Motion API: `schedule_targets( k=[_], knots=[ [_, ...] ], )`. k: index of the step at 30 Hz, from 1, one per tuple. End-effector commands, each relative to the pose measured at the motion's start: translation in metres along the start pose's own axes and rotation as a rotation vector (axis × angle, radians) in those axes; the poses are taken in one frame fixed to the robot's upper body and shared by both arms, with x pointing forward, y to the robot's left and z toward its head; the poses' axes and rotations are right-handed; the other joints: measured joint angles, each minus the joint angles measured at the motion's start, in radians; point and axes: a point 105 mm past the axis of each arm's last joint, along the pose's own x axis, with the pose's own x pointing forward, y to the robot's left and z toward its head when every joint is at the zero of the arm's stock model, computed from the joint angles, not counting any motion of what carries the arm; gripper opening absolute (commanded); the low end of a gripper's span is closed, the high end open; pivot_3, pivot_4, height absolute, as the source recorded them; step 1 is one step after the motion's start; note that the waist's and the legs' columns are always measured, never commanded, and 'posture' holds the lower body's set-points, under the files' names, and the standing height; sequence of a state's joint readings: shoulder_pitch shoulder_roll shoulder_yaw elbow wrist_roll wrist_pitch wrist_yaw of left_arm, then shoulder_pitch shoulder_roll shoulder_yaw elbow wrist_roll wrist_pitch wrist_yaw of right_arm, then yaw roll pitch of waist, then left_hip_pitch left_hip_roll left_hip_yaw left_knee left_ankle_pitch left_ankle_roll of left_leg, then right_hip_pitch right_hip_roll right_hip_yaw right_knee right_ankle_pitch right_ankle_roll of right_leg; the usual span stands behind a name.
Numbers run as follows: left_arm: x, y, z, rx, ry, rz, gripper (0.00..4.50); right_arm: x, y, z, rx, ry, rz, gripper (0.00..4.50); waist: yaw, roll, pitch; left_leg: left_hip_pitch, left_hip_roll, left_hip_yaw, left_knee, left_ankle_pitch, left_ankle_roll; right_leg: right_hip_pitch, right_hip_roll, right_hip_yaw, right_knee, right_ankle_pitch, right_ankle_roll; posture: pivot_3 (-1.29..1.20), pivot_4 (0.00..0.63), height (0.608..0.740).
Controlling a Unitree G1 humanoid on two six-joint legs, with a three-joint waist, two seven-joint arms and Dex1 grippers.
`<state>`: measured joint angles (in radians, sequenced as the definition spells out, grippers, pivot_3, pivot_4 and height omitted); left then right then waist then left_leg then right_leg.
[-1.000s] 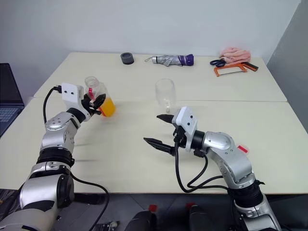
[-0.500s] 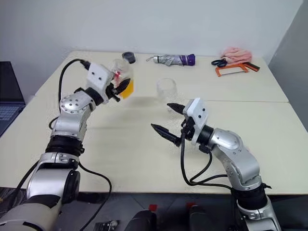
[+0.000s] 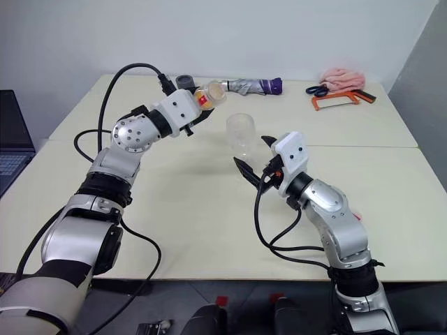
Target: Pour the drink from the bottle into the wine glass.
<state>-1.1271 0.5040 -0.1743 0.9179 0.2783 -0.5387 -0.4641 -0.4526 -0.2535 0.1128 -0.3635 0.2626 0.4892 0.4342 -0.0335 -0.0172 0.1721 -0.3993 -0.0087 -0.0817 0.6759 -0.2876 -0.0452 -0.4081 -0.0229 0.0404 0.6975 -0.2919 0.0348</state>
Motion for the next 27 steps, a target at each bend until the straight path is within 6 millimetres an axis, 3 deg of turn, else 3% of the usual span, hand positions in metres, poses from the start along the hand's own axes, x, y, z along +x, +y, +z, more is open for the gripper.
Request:
schedule_targets(
  k=[1, 14, 27],
  knots=[
    [0.008, 0.018, 0.023, 0.097, -0.074, 0.049, 1.69, 0.0, -0.001, 0.008, -0.019, -0.04, -0.022, 4.5, 0.0, 0.0, 0.0, 0.0, 0.0, 0.0, 0.0, 0.0, 0.0, 0.0, 0.0, 0.0, 0.0, 0.0, 0.0, 0.0, 0.15, 0.74],
    [0.016, 0.015, 0.032, 0.3, -0.108, 0.03, 1.69, -0.009, -0.01, 0.003, -0.043, -0.066, -0.114, 4.5, 0.0, 0.0, 0.0, 0.0, -0.001, 0.001, 0.0, 0.0, 0.0, 0.0, 0.0, 0.0, 0.0, 0.0, 0.0, 0.0, 0.15, 0.74],
    [0.019, 0.017, 0.035, 0.473, -0.107, 0.043, 1.69, -0.014, -0.001, 0.0, -0.03, -0.086, -0.089, 4.5, 0.0, 0.0, 0.0, 0.0, -0.001, 0.001, 0.0, 0.0, 0.0, 0.0, 0.0, 0.0, 0.0, 0.0, 0.0, 0.0, 0.15, 0.74]
  ],
)
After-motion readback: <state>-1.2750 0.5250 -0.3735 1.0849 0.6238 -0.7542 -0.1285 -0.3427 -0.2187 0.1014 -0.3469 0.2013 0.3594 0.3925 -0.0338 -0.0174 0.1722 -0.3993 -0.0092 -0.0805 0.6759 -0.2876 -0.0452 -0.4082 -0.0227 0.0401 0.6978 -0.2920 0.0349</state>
